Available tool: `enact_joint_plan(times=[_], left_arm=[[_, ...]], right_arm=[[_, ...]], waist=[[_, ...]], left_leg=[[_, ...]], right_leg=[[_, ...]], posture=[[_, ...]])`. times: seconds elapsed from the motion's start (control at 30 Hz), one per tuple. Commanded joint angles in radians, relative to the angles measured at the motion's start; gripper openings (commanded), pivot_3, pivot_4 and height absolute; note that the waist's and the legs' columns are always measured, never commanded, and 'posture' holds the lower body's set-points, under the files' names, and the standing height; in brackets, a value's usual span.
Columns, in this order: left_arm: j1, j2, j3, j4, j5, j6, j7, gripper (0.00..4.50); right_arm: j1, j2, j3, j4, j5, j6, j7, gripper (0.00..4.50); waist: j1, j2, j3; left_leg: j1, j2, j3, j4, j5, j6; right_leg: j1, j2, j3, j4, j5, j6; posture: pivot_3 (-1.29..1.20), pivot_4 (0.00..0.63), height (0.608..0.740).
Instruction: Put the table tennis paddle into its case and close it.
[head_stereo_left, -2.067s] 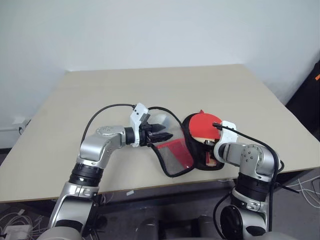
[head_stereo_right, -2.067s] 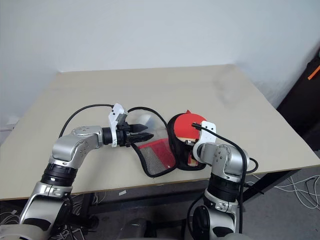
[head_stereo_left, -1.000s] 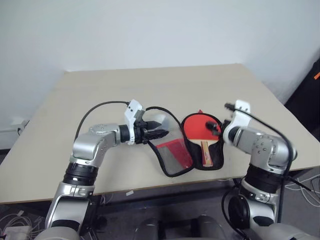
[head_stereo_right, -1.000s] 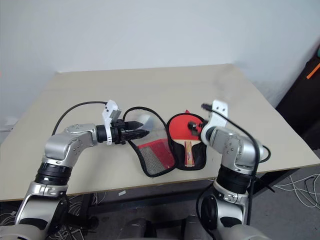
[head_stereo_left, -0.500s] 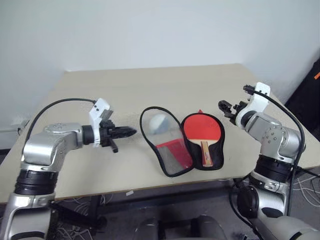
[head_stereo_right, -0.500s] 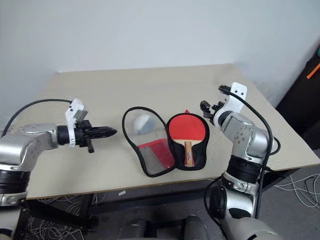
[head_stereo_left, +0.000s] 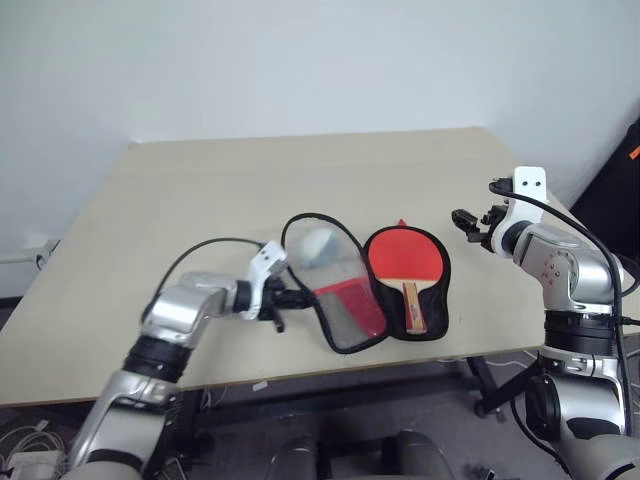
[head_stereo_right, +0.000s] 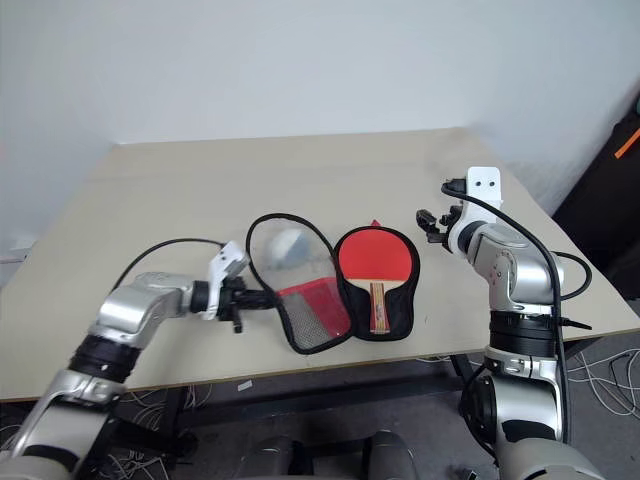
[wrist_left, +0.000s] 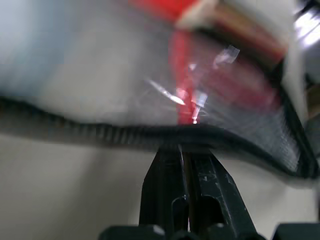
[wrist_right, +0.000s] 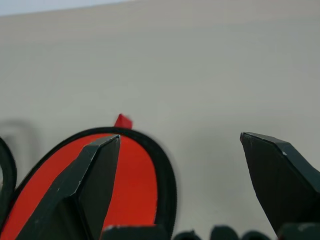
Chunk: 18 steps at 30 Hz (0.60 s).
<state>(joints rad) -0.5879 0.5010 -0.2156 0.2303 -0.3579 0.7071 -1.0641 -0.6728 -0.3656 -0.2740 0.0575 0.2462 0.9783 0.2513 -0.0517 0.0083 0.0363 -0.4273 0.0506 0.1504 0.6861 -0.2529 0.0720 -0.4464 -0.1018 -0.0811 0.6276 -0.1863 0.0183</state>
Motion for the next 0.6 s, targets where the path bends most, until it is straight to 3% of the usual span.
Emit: enact_joint_plan(times=[0.03,0.17,0.33,0.5,0.6], left_arm=[[-0.107,-0.084,0.049,0.013,-0.048,0.011,0.023,0.02],[-0.162,-0.178,0.043,0.002,-0.081,0.048,0.021,0.02],[-0.185,-0.296,0.024,0.087,-0.026,0.022,0.111,0.02],[-0.13,-0.28,0.035,0.027,-0.005,0.017,0.152,0.02],[-0.098,-0.263,0.103,-0.023,-0.065,0.118,0.195,0.19]], right_arm=[[-0.049,0.034,-0.098,-0.069,0.069,-0.052,-0.038,4.17],[-0.084,0.09,-0.214,-0.07,0.124,-0.103,-0.129,4.17],[-0.112,0.129,-0.306,-0.055,0.166,-0.173,-0.235,4.17],[-0.089,0.119,-0.28,-0.054,0.156,-0.188,-0.266,4.17],[-0.067,0.129,-0.266,-0.044,0.151,-0.191,-0.281,4.17]], waist=[[0.0,0.0,0.0],[0.0,0.0,0.0],[0.001,0.0,0.0],[-0.002,0.001,0.0],[-0.002,0.001,0.0]], left_leg=[[0.0,0.0,0.0,0.0,0.002,0.003],[0.0,0.0,-0.001,0.0,0.002,0.004],[0.001,-0.001,-0.001,0.0,0.003,0.005],[0.001,0.0,-0.001,0.0,0.003,0.005],[0.002,0.0,-0.001,-0.001,0.003,0.005]], right_leg=[[0.0,0.0,0.0,0.0,0.0,0.0],[0.0,0.0,0.0,0.0,0.0,0.0],[0.002,0.0,0.0,0.0,0.0,0.0],[0.001,0.0,0.001,0.0,0.0,0.0],[0.001,0.001,0.002,0.001,0.001,-0.001]], posture=[[0.0,0.0,0.724],[0.0,0.0,0.724],[0.0,0.0,0.724],[0.0,0.0,0.724],[0.0,0.0,0.724]])
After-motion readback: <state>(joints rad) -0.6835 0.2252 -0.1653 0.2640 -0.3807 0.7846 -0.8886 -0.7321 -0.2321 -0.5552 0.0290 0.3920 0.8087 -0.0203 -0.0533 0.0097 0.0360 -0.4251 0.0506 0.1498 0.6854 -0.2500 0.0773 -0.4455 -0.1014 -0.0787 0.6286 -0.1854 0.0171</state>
